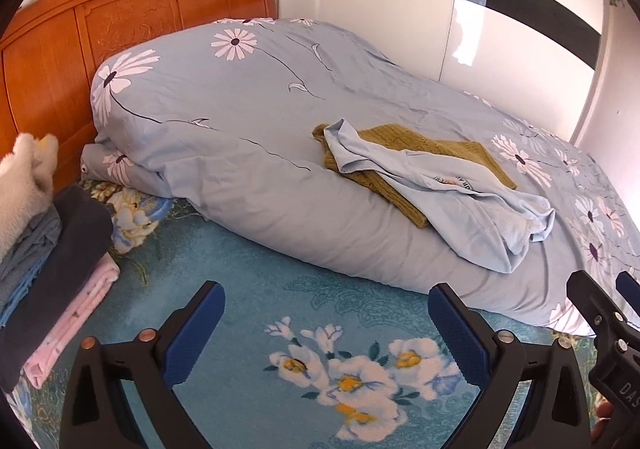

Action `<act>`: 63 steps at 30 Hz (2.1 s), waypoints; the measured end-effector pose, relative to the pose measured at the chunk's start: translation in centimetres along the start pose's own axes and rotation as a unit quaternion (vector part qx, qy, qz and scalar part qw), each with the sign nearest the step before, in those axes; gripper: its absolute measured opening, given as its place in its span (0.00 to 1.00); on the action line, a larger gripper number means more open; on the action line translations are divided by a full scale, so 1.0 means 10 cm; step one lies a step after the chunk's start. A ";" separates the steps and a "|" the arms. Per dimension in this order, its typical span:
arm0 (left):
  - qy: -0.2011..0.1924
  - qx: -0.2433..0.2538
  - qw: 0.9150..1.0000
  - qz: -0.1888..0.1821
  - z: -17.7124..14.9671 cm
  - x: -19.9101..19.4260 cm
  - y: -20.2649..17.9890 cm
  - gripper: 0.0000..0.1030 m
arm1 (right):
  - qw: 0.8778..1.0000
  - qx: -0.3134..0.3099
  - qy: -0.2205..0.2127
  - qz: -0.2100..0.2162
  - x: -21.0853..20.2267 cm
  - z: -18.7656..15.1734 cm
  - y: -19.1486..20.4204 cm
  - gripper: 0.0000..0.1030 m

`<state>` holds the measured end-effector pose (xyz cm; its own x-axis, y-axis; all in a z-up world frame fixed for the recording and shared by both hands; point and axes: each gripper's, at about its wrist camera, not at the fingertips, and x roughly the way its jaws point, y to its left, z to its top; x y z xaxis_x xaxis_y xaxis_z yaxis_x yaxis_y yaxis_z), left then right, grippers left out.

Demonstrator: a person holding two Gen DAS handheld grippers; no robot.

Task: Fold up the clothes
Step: 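Move both tools toward the light blue T-shirt on the bed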

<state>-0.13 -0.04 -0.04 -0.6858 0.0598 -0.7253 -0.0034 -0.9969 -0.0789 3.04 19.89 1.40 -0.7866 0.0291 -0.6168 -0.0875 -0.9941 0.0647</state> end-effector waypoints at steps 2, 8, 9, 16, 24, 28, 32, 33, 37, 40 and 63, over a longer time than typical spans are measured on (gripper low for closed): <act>-0.006 0.002 1.000 -0.001 0.00 0.01 0.00 1.00 | 1.000 -0.002 0.010 0.000 0.04 0.00 0.00 1.00; -0.025 0.008 1.000 -0.003 0.02 0.03 0.01 1.00 | 0.999 -0.006 0.037 0.001 0.14 -0.01 0.02 1.00; -0.028 0.009 1.000 -0.003 0.02 0.03 0.01 1.00 | 0.999 -0.007 0.039 -0.001 0.15 -0.01 0.04 1.00; -0.021 -0.003 1.000 0.002 0.08 0.12 0.02 1.00 | 0.999 0.009 0.047 0.005 0.24 0.01 0.03 1.00; -0.018 0.019 1.000 -0.005 0.11 0.14 -0.05 1.00 | 0.998 0.004 0.064 -0.010 0.36 0.04 0.00 1.00; -0.015 0.024 1.000 -0.010 0.12 0.16 -0.07 1.00 | 0.997 0.011 0.071 -0.012 0.41 0.04 -0.03 1.00; -0.010 0.031 0.999 -0.015 0.13 0.18 -0.09 1.00 | 0.997 0.014 0.077 -0.009 0.47 0.05 -0.03 1.00; -0.008 0.032 0.999 -0.018 0.13 0.19 -0.09 1.00 | 0.997 0.013 0.077 -0.007 0.48 0.05 -0.03 1.00; -0.011 0.037 0.999 -0.011 0.14 0.20 -0.08 1.00 | 0.997 0.005 0.080 -0.007 0.54 0.06 0.00 1.00; -0.010 0.037 0.999 -0.013 0.13 0.21 -0.05 1.00 | 0.996 0.006 0.089 -0.006 0.59 0.06 0.02 1.00; 0.000 0.062 0.997 -0.037 0.15 0.33 -0.01 1.00 | 0.993 0.003 0.119 -0.019 0.97 0.03 0.09 1.00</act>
<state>-3.50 0.18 -1.38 -0.6800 0.1340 -0.7208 -0.1443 -0.9884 -0.0476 -4.85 19.31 -4.23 -0.6164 0.0400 -0.7864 -0.1179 -0.9921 0.0419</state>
